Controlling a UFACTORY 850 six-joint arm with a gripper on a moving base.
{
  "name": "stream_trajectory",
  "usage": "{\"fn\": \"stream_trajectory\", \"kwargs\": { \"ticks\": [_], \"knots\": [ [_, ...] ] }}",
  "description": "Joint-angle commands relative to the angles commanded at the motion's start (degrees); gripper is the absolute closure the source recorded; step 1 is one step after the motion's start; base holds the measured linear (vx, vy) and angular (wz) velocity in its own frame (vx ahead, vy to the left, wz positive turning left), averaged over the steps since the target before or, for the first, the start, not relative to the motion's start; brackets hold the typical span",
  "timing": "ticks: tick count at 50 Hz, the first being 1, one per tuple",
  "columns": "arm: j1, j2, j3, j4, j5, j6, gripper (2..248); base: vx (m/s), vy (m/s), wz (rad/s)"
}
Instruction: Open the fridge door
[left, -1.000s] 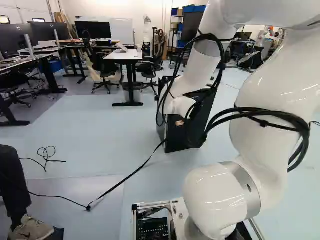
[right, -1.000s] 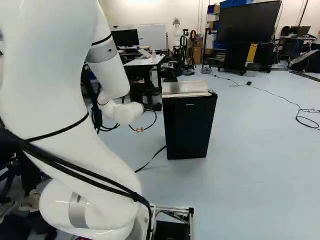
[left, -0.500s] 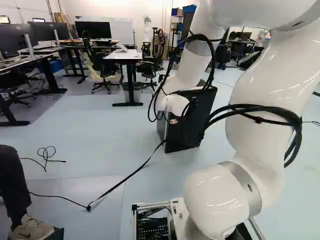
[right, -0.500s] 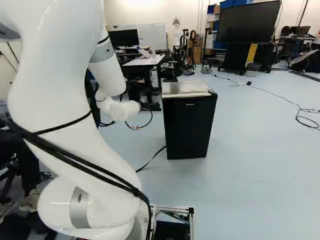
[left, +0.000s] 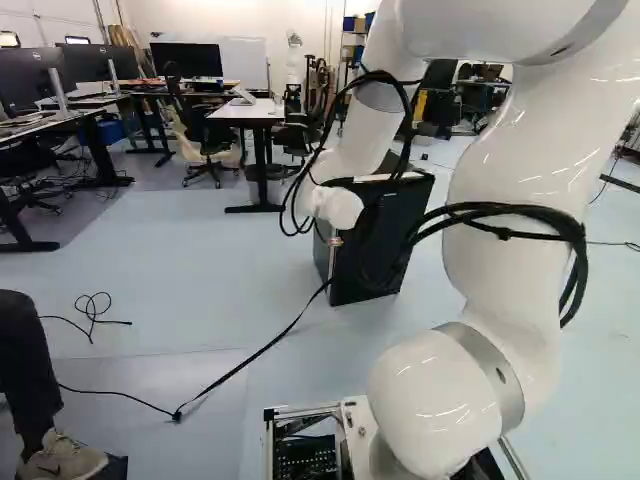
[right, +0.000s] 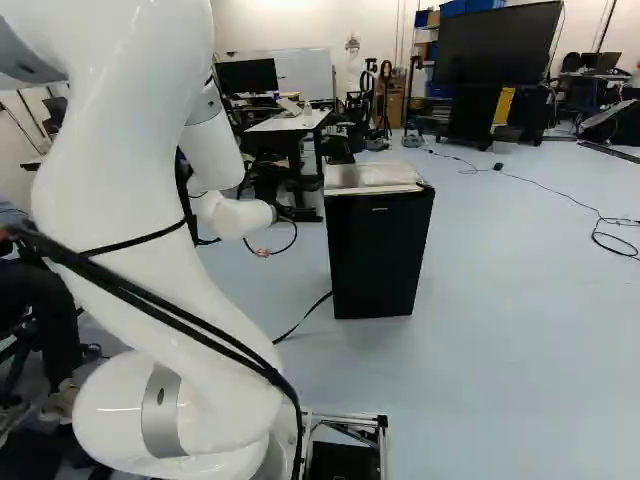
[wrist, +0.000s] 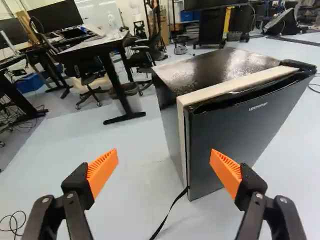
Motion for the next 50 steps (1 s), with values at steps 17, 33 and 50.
{"fn": "stream_trajectory", "kwargs": {
  "ticks": [17, 33, 50],
  "knots": [
    [1.58, -4.62, -2.81, 7.3, 0.01, 0.0, 3, 0.0, 0.0, 0.0],
    [1.95, -9.39, -6.08, 14.23, 0.4, 0.0, 3, 0.0, 0.0, 0.0],
    [1.61, -14.74, -10.16, 21.57, 1.27, 0.0, 3, 0.0, 0.0, 0.0]
  ]
}}
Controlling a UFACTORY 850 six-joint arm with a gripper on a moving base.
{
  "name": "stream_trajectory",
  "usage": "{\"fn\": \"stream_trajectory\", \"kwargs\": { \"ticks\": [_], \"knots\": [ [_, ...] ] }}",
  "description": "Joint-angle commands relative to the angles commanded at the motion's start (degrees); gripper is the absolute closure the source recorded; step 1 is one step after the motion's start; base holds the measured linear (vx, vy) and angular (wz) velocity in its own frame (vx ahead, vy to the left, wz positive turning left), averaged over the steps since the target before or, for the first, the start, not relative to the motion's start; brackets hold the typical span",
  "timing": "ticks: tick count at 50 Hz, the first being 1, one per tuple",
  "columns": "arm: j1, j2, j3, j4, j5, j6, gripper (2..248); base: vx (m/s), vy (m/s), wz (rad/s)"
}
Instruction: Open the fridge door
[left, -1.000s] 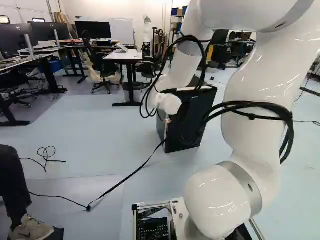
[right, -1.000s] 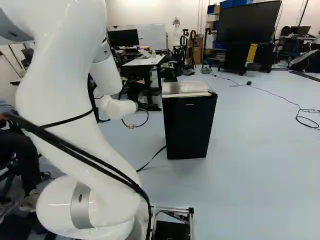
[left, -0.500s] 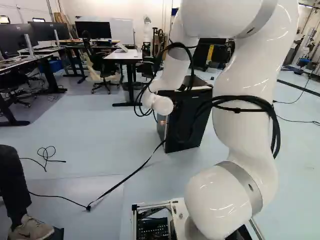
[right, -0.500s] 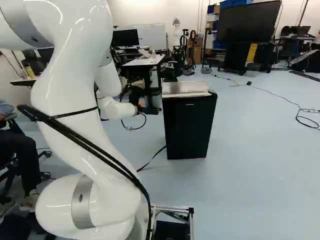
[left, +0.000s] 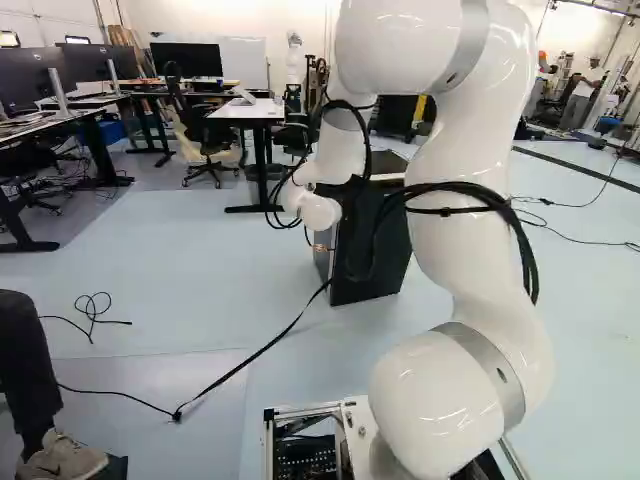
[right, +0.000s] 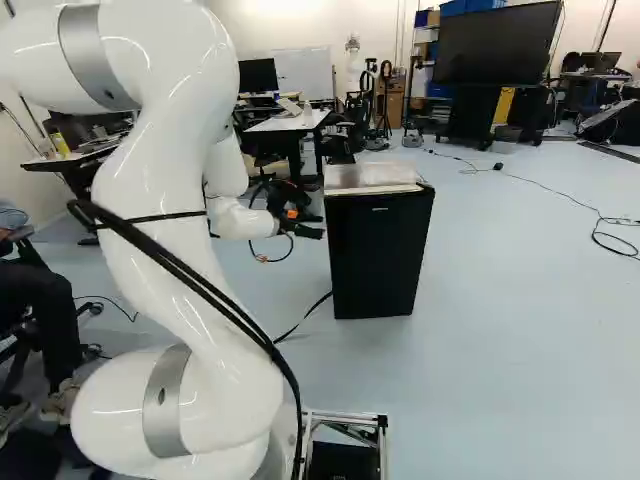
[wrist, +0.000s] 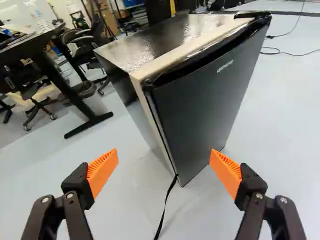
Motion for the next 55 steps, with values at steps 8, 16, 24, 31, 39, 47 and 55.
{"fn": "stream_trajectory", "kwargs": {
  "ticks": [8, 16, 24, 31, 39, 47, 55],
  "knots": [
    [-0.21, -2.41, -1.98, 3.46, 0.81, 0.0, 3, 0.0, 0.0, 0.0],
    [-0.42, -3.85, -3.66, 6.86, 2.08, 0.0, 3, 0.0, 0.0, 0.0],
    [-0.52, -4.97, -5.25, 9.94, 3.57, 0.0, 3, 0.0, 0.0, 0.0],
    [-0.54, -5.84, -6.54, 12.37, 4.84, 0.0, 3, 0.0, 0.0, 0.0],
    [-0.34, -6.52, -7.58, 13.92, 5.52, 0.0, 3, 0.0, 0.0, 0.0],
    [0.01, -7.03, -8.36, 14.25, 5.65, 0.0, 3, 0.0, 0.0, 0.0],
    [0.23, -7.35, -8.86, 14.27, 5.66, 0.0, 3, 0.0, 0.0, 0.0]
  ]
}}
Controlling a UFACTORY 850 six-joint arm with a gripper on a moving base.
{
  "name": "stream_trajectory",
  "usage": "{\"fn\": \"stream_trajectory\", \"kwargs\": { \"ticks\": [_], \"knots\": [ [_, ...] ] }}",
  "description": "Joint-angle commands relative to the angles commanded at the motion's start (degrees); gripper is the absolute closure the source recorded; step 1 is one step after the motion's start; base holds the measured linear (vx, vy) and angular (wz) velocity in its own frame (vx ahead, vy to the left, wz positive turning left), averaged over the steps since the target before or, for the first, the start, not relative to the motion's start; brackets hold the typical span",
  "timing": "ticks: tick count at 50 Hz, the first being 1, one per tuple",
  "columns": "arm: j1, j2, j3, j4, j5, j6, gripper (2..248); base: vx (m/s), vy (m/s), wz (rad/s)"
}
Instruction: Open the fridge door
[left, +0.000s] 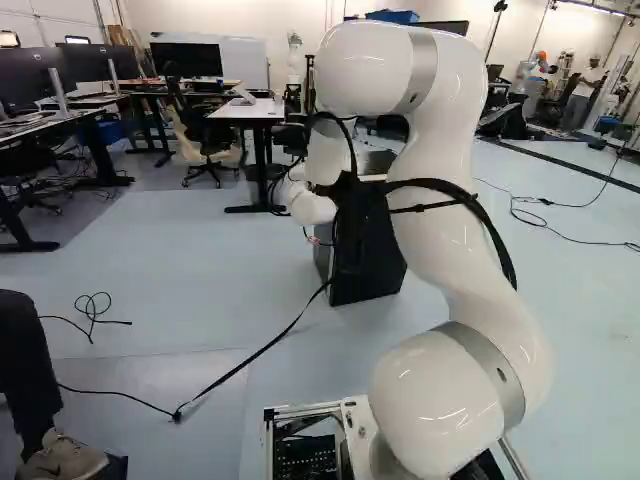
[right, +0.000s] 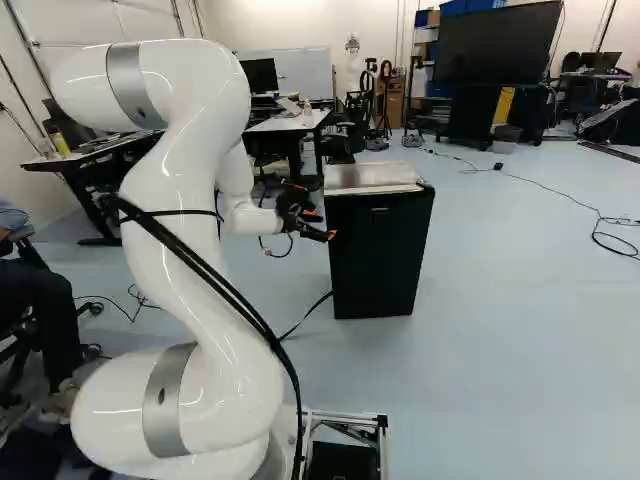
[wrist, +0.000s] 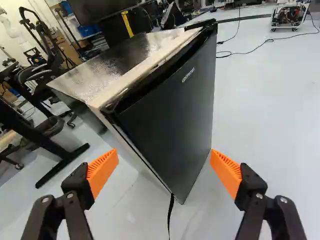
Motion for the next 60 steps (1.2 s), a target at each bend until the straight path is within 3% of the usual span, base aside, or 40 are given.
{"fn": "stream_trajectory", "kwargs": {
  "ticks": [11, 34, 60],
  "knots": [
    [0.04, -0.07, -0.11, 0.0, 0.0, -0.99, 3, 0.0, 0.0, 0.0],
    [0.05, -0.07, -0.11, 0.0, 0.0, -12.91, 3, 0.0, 0.0, 0.0],
    [0.18, -0.83, -1.28, 0.0, 0.0, -13.85, 3, 0.0, 0.0, 0.0]
  ]
}}
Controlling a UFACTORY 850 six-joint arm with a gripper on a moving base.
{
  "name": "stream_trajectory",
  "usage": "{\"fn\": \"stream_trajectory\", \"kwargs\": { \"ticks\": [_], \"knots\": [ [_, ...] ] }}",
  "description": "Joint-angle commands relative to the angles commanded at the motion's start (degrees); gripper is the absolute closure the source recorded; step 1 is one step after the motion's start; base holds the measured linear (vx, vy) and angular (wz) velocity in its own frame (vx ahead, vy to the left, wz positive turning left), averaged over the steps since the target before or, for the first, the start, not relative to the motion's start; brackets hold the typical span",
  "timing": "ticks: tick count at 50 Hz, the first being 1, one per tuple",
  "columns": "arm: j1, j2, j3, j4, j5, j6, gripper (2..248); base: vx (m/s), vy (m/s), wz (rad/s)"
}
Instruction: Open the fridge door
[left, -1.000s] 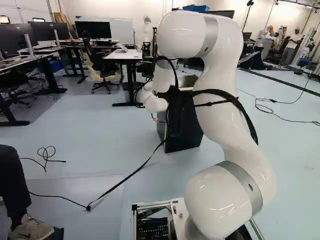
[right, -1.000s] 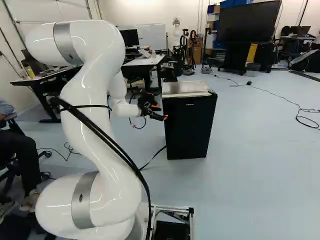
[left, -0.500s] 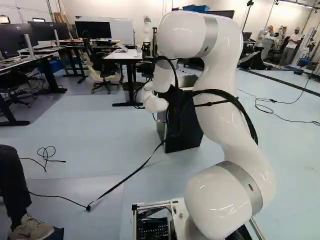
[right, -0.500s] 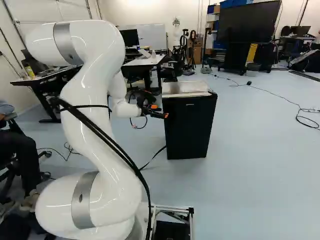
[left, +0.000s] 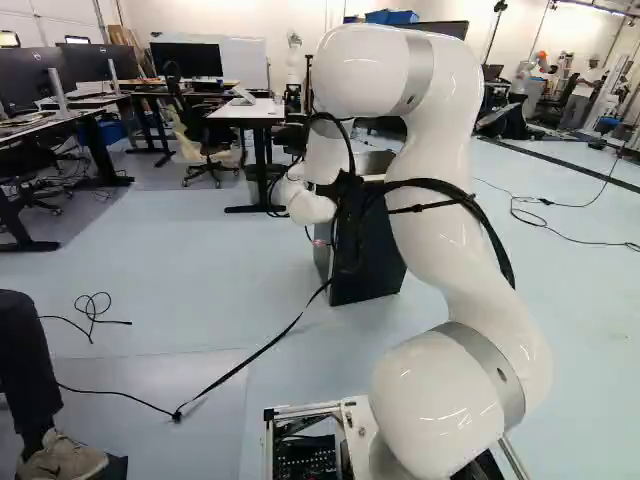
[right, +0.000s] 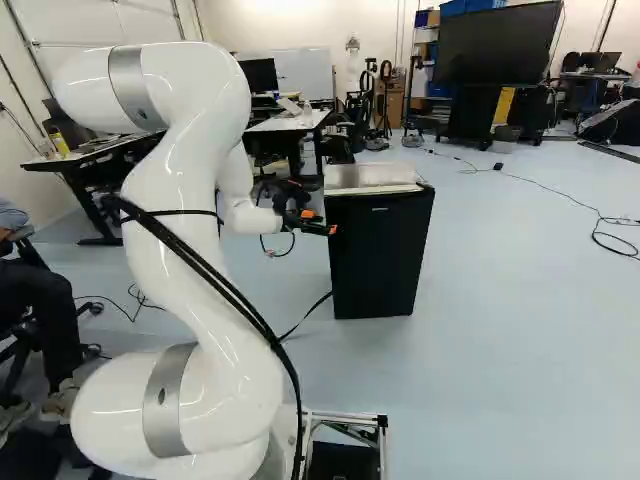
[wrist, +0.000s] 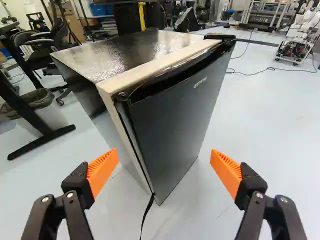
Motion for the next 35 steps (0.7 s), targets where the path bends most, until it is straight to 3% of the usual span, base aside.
{"fn": "stream_trajectory", "kwargs": {
  "ticks": [35],
  "knots": [
    [-0.46, -2.61, -4.04, 0.0, 0.0, 0.0, 3, 0.0, 0.0, 0.0]
  ]
}}
